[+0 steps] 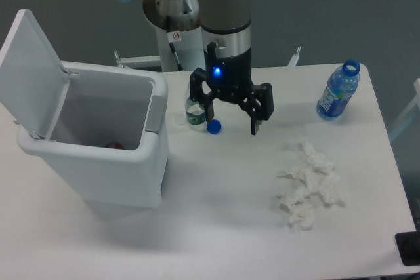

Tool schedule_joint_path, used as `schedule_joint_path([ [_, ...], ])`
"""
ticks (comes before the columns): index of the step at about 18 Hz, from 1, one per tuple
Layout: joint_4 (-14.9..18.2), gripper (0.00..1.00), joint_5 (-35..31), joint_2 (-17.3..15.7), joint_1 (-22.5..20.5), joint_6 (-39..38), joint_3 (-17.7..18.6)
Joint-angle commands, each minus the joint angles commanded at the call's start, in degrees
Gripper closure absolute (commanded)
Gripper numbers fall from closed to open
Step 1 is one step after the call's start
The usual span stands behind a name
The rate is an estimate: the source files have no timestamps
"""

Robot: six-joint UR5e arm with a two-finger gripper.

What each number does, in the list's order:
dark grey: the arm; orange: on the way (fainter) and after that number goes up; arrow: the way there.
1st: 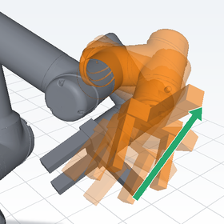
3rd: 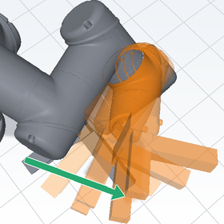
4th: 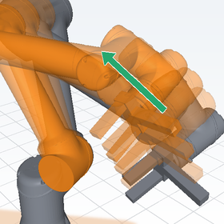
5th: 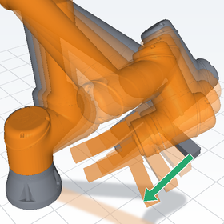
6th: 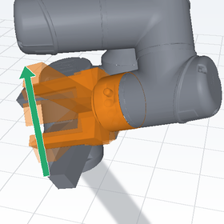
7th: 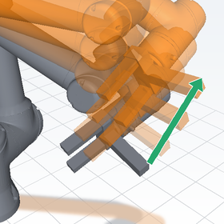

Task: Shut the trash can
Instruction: 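Raise the gripper and move it over the trash can toward the lid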

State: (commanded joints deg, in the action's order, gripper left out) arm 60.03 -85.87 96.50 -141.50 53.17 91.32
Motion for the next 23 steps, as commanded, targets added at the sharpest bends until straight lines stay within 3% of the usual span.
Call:
schedule_joint_path([
  [4,-0.3,0.0,-0.7,-0.2,0.0,-1.4,-0.1],
  [9,-1.0,0.0,0.6,-1.3,0.2,-10.4,-0.3],
  [13,-1.2,0.0,1.1,-4.0,0.6,-12.2,-0.4],
  [19,-1.2,0.0,8.0,-7.9,0.7,-21.3,-0.4],
  [23,-1.2,0.0,11.6,-9.5,3.1,-27.4,-1.1],
])
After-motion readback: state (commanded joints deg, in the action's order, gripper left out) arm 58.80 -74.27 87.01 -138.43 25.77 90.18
